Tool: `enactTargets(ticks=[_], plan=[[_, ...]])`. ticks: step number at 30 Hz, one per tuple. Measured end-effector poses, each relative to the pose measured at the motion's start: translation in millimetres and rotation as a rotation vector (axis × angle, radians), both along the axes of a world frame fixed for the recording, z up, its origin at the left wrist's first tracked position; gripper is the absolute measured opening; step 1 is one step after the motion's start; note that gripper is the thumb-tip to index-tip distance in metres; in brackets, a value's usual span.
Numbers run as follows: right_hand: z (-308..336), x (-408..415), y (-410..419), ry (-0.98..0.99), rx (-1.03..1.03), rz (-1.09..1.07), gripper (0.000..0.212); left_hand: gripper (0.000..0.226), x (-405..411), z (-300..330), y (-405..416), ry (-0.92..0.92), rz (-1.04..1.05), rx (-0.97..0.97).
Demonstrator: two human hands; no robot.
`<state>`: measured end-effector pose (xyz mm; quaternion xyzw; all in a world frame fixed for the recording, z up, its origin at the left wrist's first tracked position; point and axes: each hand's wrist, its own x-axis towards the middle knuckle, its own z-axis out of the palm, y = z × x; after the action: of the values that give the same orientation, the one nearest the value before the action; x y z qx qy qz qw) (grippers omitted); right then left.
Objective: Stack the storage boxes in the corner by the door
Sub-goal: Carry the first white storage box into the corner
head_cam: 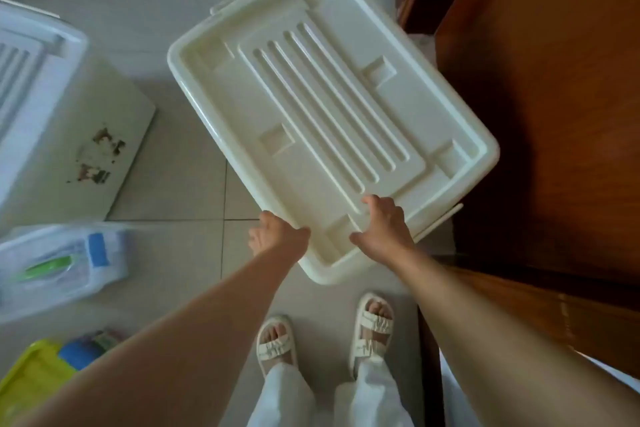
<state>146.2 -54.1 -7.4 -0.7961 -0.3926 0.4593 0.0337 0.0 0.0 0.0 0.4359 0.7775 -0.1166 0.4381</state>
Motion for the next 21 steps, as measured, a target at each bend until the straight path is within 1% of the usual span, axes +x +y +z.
enactTargets(ticks=[5, 8, 10, 11, 13, 14, 15, 17, 18, 21], plan=[[-20.3, -13.2, -26.3, -0.161, 0.039, 0.329, 0.083, 0.058, -4.3, -27.4, -29.5, -0.038, 0.035, -0.055], [-34.4, -11.8, -41.0, -0.341, 0.084, 0.587, 0.085, 0.056, 4.5, -39.6, -48.5, -0.037, 0.041, -0.036], [-41.9, -10.8, -46.7, -0.444, 0.059, 0.734, 0.092, 0.057, 11.6, -50.9, -59.9, -0.047, 0.027, -0.02], [-46.5, -9.8, -49.3, -0.482, 0.058, 0.779, 0.094, 0.057, 15.4, -56.4, -64.8, -0.051, 0.025, 0.001], [-56.2, -7.8, -52.6, -0.577, 0.142, 0.833, 0.095, 0.055, 21.0, -67.1, -69.1, -0.05, 0.052, 0.053], [-62.8, -7.7, -54.5, -0.628, 0.196, 0.858, 0.092, 0.055, 21.8, -72.9, -70.0, -0.043, 0.066, 0.075], [-69.0, -7.8, -55.6, -0.667, 0.26, 0.867, 0.083, 0.056, 21.9, -76.4, -69.6, -0.032, 0.067, 0.093], [-77.3, -9.6, -54.9, -0.712, 0.385, 0.869, 0.057, 0.058, 20.2, -83.2, -68.4, -0.031, 0.064, 0.103], [-77.0, -11.5, -52.9, -0.717, 0.417, 0.863, 0.051, 0.059, 19.1, -85.9, -67.4, -0.038, 0.063, 0.1], [-73.6, -20.7, -47.5, -0.685, 0.388, 0.88, 0.054, 0.059, 11.3, -90.2, -63.7, -0.073, 0.09, 0.074]])
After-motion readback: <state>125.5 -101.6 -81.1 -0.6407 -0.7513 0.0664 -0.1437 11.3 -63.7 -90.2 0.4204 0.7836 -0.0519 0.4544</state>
